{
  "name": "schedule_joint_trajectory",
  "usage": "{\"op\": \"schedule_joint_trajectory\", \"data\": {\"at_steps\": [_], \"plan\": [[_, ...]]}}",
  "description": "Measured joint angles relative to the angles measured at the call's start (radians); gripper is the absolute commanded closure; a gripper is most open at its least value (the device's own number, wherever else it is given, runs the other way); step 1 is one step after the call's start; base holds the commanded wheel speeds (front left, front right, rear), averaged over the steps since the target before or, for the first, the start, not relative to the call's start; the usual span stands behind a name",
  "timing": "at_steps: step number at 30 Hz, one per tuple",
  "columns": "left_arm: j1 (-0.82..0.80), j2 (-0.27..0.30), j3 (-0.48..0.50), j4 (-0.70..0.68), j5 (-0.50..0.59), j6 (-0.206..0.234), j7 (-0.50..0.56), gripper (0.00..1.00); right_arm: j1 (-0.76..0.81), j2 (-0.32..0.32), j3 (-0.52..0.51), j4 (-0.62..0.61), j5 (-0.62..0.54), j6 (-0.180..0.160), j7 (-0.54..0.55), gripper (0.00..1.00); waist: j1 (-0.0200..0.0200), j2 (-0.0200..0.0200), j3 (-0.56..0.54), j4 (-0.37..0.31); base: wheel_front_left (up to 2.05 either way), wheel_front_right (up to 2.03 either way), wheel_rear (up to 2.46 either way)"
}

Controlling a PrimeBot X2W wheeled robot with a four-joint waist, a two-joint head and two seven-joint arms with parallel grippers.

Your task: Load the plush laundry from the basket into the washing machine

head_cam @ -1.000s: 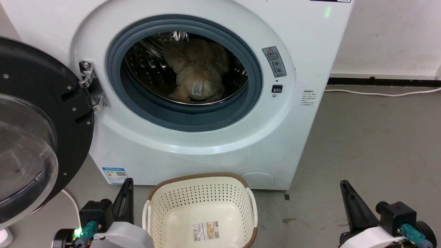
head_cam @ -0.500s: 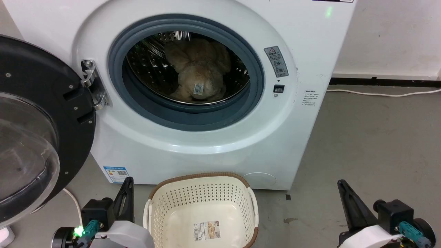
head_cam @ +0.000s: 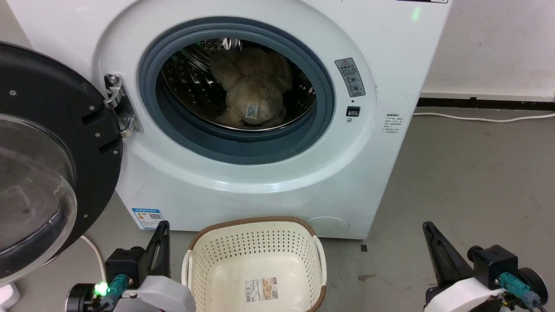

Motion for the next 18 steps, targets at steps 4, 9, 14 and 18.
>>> {"op": "schedule_joint_trajectory", "data": {"at_steps": [4, 9, 14, 18], "plan": [[0.0, -0.002, 0.002, -0.003, 0.011, -0.001, 0.004, 1.0, -0.002, 0.0, 0.0, -0.001, -0.007, 0.0, 0.003, 1.0, 0.0, 0.0, 0.0, 0.002, 0.0, 0.0, 0.0], [0.0, -0.006, 0.005, -0.007, 0.026, -0.001, 0.01, 1.0, -0.004, 0.0, -0.001, -0.005, -0.01, 0.0, 0.013, 1.0, 0.0, 0.0, 0.001, 0.004, 0.0, 0.0, 0.0], [0.0, -0.01, 0.007, -0.01, 0.036, -0.002, 0.013, 1.0, -0.004, 0.0, -0.001, -0.008, -0.018, 0.0, 0.022, 1.0, 0.0, 0.0001, 0.001, 0.006, 0.0, 0.0, 0.0], [-0.001, -0.014, 0.009, -0.013, 0.044, -0.007, 0.014, 1.0, -0.005, 0.0, -0.001, -0.011, -0.026, 0.0, 0.03, 1.0, 0.0, 0.0, 0.002, 0.008, 0.0, 0.0, 0.0]]}}
